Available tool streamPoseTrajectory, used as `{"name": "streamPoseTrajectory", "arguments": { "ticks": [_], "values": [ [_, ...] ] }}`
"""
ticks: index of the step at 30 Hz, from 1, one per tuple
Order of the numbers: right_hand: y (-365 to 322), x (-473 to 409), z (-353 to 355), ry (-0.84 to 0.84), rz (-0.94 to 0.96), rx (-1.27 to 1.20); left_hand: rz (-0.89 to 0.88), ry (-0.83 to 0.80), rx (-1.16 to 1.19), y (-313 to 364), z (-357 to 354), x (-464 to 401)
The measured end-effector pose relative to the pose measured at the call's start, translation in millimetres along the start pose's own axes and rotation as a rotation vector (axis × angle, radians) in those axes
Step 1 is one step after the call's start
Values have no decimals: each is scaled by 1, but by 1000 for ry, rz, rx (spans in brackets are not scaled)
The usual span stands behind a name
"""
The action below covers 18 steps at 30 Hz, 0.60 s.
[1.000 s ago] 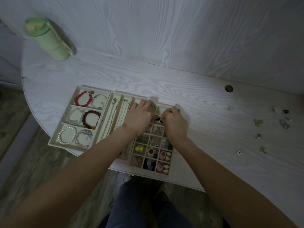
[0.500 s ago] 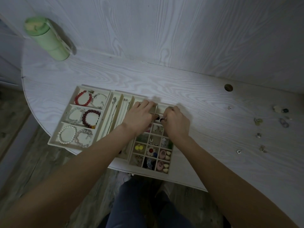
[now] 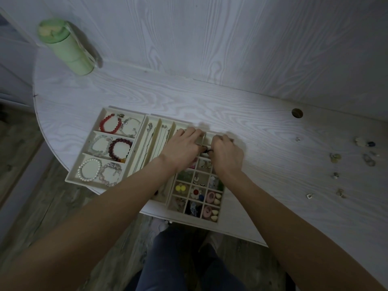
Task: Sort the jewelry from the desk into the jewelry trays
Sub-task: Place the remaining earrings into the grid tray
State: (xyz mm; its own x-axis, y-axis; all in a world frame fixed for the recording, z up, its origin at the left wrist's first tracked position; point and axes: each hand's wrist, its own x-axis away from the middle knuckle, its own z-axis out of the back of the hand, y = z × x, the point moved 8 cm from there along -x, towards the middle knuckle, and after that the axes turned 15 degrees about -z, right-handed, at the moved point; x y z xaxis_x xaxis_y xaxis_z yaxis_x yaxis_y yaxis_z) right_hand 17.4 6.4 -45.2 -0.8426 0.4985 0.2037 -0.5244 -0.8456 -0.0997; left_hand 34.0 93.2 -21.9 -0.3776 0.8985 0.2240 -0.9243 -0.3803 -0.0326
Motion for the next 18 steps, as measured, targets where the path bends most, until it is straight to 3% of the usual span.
{"name": "streamPoseTrajectory", "arguments": {
  "ticks": [18],
  "values": [
    [5,-2,-8,-24,-68,-109,5,-5,31,-4,1,-2]
  ]
}}
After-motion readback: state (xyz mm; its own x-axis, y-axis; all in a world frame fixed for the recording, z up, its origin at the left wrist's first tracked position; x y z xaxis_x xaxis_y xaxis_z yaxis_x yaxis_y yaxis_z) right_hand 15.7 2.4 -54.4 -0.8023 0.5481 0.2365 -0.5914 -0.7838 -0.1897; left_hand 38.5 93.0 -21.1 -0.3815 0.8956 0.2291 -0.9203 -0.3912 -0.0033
